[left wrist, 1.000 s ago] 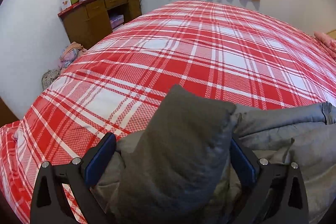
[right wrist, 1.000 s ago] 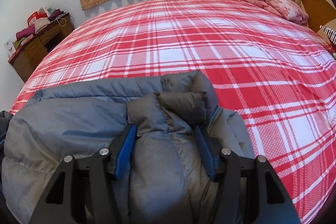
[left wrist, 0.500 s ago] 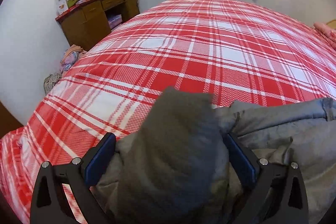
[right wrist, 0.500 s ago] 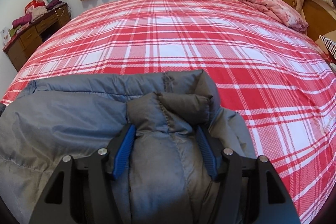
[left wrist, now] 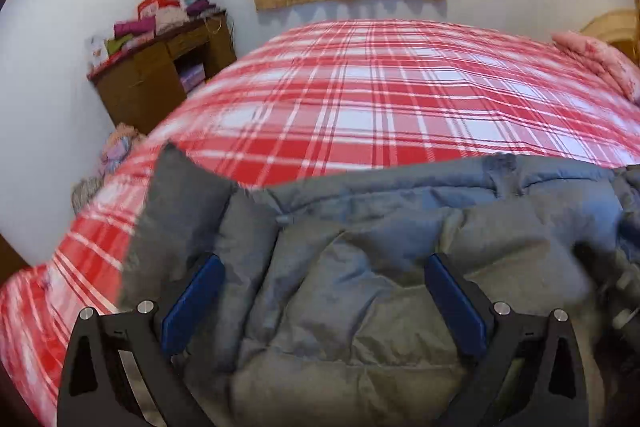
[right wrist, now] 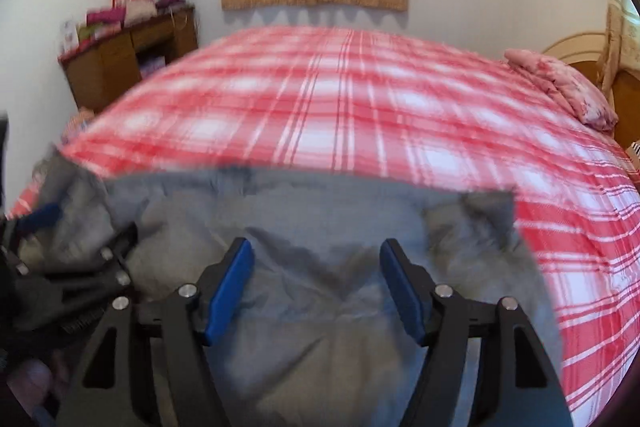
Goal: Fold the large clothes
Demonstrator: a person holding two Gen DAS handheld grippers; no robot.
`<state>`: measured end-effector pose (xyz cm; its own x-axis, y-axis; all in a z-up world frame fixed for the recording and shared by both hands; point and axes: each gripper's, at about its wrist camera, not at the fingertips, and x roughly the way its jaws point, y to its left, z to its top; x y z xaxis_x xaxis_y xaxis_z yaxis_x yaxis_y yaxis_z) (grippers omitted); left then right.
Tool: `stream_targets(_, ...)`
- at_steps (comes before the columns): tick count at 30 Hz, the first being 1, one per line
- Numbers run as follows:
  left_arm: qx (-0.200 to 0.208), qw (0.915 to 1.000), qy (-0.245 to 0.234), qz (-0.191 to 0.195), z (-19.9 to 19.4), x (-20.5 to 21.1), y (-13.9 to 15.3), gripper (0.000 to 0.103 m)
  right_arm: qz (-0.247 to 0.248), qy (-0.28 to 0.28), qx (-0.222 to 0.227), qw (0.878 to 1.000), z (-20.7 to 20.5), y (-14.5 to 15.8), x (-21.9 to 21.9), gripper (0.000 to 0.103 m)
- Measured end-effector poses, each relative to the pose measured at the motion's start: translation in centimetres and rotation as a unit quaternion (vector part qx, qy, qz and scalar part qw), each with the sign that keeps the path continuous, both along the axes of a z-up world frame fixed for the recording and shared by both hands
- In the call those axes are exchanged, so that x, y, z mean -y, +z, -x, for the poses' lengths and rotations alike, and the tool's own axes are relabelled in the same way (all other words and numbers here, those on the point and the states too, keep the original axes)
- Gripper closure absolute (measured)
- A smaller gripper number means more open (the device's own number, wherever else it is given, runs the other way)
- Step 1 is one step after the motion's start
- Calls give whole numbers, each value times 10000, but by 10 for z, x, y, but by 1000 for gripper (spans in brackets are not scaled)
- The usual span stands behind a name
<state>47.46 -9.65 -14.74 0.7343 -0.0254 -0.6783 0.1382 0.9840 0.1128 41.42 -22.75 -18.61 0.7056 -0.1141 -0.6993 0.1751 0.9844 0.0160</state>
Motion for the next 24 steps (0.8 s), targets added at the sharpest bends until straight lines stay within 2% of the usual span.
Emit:
stream_targets(2,20,9998,26,218,0,-6,-3,1,-71,-1,-5,10000,1,-10,3,33)
stream_targets(4,-6,9998,11,199,0,-3,-7,1,-52,51,-43,10000,-1,-14,2,31)
stream_targets(7,-7,10000,48,-44,0,6,-13,1,95,70,-60,9999,-2,-16,-3,31)
stream_targets(10,-52,9996,60,-267,-3,13,-18,1,-3,98,43,9999,2,-14,-1,31)
stream_targets(17,-139,9994,70,-319,-8,13,-25,1,-309,298,839,9956,23,-1,1,30)
stream_targets(18,-148,9994,68,-297,-8,12,-25,1,-256,323,742,9964,19,-3,-2,26)
stream_targets(24,-191,9996,82,-170,-10,9,-25,1,134,347,22,9993,-6,-17,-16,24)
